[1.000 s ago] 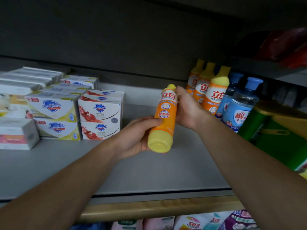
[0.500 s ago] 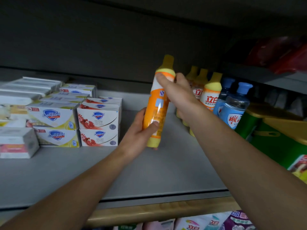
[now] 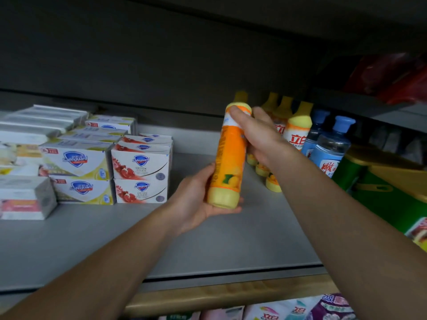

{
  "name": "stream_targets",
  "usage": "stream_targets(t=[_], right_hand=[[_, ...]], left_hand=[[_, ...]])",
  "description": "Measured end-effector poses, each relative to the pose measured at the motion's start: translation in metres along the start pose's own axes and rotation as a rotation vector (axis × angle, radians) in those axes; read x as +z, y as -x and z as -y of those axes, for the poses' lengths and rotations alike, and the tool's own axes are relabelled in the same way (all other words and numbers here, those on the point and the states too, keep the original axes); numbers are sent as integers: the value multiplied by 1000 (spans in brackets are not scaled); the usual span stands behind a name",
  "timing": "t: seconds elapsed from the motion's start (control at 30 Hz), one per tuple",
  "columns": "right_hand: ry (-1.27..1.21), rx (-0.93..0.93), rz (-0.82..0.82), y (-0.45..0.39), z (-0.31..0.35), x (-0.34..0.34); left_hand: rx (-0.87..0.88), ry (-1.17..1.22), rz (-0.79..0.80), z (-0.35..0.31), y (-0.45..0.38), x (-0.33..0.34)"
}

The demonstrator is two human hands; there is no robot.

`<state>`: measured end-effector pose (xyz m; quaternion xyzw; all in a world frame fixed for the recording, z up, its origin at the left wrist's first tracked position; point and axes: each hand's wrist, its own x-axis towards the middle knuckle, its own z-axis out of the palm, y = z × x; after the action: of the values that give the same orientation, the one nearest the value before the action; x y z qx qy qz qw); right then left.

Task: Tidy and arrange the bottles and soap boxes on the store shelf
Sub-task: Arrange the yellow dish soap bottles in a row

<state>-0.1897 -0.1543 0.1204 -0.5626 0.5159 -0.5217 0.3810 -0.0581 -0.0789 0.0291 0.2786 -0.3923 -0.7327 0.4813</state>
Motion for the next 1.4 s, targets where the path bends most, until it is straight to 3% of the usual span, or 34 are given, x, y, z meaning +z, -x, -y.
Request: stream_targets(t=[0.07,0.13,0.17,0.23,0.3,0.33,0.7,0.83,1.03,1.2,1.4], right_hand=[[324,-144,-115,3,3,0],[495,-246,-173,5,-1,3],[524,-252,-161,4,-4,4],[433,-154,-75,4,-7,6],[142,72,30,4,-11,6],[29,153,63,5,-15,4],[52,268,45,10,-26,-6],[-34,121,97,20,-16,-9],[-81,-254,279,46,-8,-17],[-8,-306,351,65,-12,-26],[146,-326,273,85,-30,-46]], left_hand=[[208,-350,-199,8,-5,-1],[376,-750,-252,14,-5,-4],[385,-808,-252,16,-5,-5],[283,-542,-163,14,-2,-3],[74,-101,-14,8,2,1],[-2,6,33,5,4,2],[-147,95,284,-2,7,-6],[-62,-20,236,3,5,-10],[279,-512,51,13,1,-14],[324,-704,-22,19,2,-14],[329,-872,-82,24,2,-10]])
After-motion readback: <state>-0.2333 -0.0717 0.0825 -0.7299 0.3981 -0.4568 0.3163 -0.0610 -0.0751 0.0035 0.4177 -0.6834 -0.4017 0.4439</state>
